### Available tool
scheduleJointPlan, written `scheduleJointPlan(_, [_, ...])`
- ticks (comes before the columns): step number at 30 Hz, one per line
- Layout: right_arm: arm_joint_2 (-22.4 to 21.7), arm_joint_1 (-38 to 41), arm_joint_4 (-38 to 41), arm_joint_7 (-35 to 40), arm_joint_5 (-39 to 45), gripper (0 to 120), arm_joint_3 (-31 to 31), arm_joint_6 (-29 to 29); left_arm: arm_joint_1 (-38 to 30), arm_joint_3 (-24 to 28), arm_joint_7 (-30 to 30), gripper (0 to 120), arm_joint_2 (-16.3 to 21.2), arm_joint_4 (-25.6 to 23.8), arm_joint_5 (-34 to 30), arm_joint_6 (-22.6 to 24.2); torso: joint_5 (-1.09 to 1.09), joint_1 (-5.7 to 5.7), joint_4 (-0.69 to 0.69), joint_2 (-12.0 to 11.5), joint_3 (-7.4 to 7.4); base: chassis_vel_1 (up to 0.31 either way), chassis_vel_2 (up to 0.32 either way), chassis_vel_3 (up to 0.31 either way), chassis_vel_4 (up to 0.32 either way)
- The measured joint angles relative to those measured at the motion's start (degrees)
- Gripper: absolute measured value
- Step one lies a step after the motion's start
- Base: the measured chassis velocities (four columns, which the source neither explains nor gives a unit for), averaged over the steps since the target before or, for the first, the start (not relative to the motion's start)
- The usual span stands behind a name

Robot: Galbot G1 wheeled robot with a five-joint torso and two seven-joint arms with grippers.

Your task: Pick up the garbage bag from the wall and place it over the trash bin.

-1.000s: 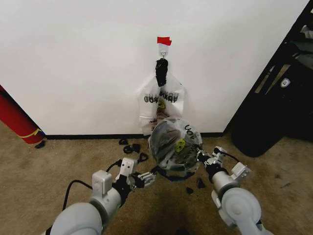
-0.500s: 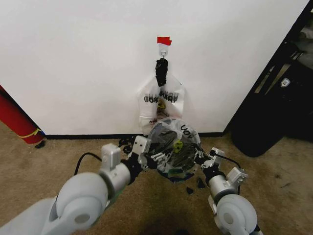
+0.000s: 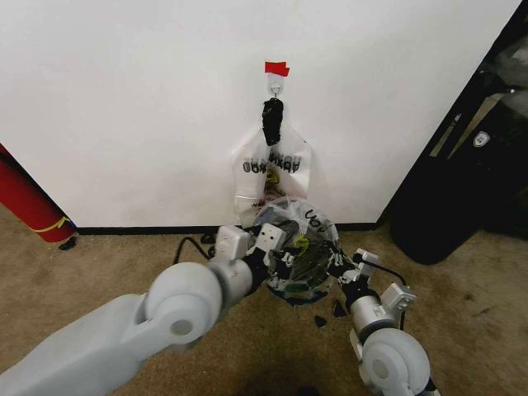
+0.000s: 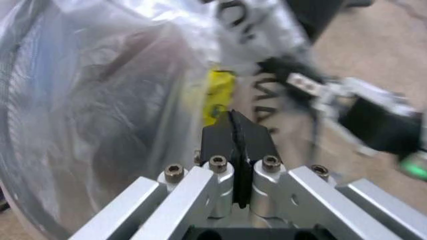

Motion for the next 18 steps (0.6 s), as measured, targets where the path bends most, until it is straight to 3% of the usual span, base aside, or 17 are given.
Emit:
scheduleJointPlan(3, [0.0,0.1,-0.4,-0.4,-0.6,1,-0.3,0.2,-1.7,1.5,-1.9,0,-3.0,4.3,0.4,0.1,0.00,0.00,0.00,0.0,0.00,0.000,0.000,0.000,0.000])
scheduleJointPlan(8, [-0.3,0.1,-0.4,-0.7,-0.7,1,-0.5,0.2,-3.1,2.7,-3.2,0,-4.6,8.9,3.5,0.6,0.00,0.00,0.00,0.0,0.00,0.000,0.000,0.000,0.000])
scheduleJointPlan(18, [-0.7,0.4,-0.6,-0.8,-0.7,1,-1.5,0.2,-3.5,5.3,-5.7,0,-7.5,13.9,4.8,1.9,0.00,0.00,-0.01,0.0,-0.01,0.000,0.000,0.000,0.000])
